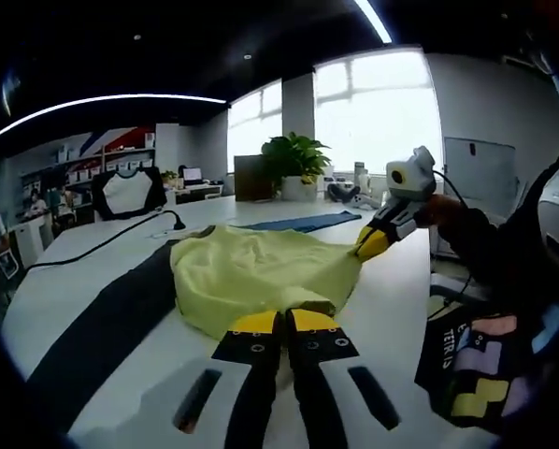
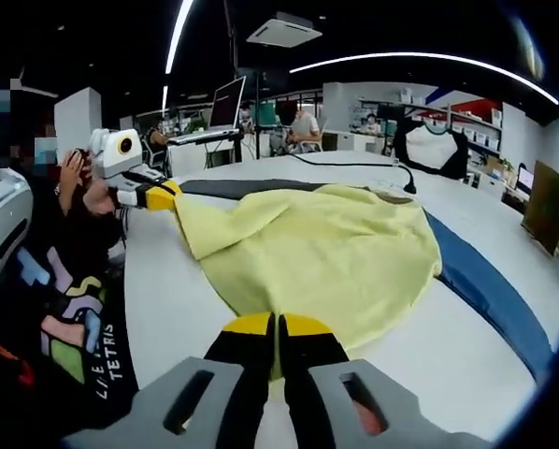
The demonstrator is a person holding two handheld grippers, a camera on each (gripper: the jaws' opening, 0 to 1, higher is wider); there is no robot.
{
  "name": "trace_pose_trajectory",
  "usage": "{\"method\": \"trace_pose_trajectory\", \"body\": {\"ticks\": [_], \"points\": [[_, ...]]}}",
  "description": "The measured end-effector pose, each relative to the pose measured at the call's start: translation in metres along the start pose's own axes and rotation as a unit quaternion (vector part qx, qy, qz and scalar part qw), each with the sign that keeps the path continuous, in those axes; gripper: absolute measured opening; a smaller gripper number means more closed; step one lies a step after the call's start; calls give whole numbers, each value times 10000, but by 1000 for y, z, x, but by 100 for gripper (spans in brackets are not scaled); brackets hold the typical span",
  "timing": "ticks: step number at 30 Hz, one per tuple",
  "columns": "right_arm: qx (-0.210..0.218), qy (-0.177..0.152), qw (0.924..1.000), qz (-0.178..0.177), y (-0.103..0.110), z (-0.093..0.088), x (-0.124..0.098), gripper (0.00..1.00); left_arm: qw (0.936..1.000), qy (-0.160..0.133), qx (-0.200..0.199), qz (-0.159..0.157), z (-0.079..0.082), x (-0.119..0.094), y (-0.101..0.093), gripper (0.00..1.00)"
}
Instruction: Fold the garment on the visible template until the final outline fits inside the template.
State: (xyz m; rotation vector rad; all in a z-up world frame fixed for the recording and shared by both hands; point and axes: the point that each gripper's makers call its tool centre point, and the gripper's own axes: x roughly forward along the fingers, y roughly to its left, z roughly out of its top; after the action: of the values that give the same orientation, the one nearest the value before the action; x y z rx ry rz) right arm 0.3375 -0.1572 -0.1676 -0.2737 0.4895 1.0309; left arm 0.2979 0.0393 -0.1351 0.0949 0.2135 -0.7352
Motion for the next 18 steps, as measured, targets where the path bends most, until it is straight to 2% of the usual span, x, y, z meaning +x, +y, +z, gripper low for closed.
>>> {"method": "trace_pose_trajectory", "body": {"ticks": [8, 13, 18], "points": [[177, 159, 9996, -164, -15, -16, -24, 0, 10000, 66, 15, 30, -2, -13, 4, 3], [230, 255, 9988, -358, -28, -27, -41, 0, 9996, 277, 16, 2, -16, -15, 1, 3], [396, 240, 9977, -489, -38, -35, -51, 0, 9993, 361, -94, 14, -24, -18, 3, 3]]}}
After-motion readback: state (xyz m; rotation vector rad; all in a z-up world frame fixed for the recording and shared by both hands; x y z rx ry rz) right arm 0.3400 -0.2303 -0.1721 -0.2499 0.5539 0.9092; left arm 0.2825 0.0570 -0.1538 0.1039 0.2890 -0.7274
